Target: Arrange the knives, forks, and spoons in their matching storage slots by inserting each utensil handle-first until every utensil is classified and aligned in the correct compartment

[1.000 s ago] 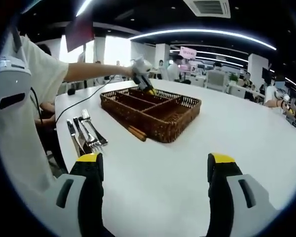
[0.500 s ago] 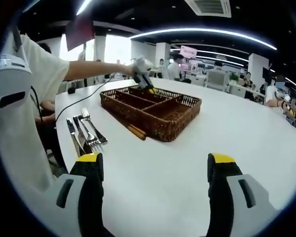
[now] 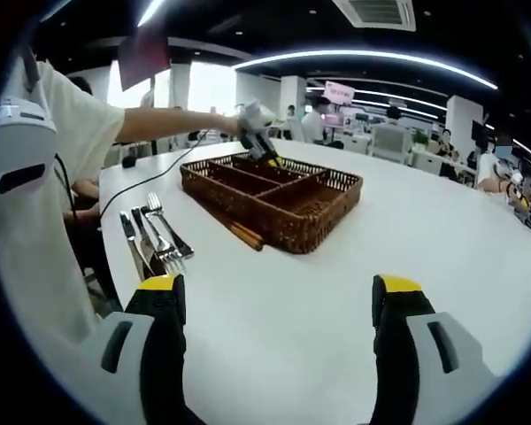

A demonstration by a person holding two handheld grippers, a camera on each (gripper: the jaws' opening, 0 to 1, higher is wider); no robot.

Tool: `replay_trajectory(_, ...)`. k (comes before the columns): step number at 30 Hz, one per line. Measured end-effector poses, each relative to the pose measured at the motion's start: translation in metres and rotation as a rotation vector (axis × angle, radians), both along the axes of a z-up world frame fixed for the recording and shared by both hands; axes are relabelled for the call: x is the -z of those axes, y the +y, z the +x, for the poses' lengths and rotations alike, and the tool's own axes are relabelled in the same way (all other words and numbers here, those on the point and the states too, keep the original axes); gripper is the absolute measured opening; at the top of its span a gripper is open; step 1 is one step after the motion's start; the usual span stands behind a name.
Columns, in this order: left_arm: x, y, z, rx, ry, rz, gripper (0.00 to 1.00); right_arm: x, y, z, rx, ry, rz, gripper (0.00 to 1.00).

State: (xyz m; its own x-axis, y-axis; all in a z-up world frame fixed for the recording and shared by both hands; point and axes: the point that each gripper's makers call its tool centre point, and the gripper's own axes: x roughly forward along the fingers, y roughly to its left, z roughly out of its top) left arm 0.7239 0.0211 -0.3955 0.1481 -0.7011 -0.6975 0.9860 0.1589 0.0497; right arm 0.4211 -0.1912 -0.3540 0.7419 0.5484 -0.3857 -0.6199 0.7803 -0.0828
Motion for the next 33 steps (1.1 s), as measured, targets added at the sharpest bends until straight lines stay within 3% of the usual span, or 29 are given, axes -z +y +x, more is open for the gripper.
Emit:
replay_trajectory(15,-0.017,0.004,0.003,-0.010,-0.030,-0.050,0.12,0.000,0.003,0.000,-0.004,-0.003,0.002,0.90)
replay_trajectory(33,-0.024,0.009,0.007,-0.030,-0.065,-0.036,0.22,-0.003,0.004,-0.001,-0.014,-0.011,0.001,0.90)
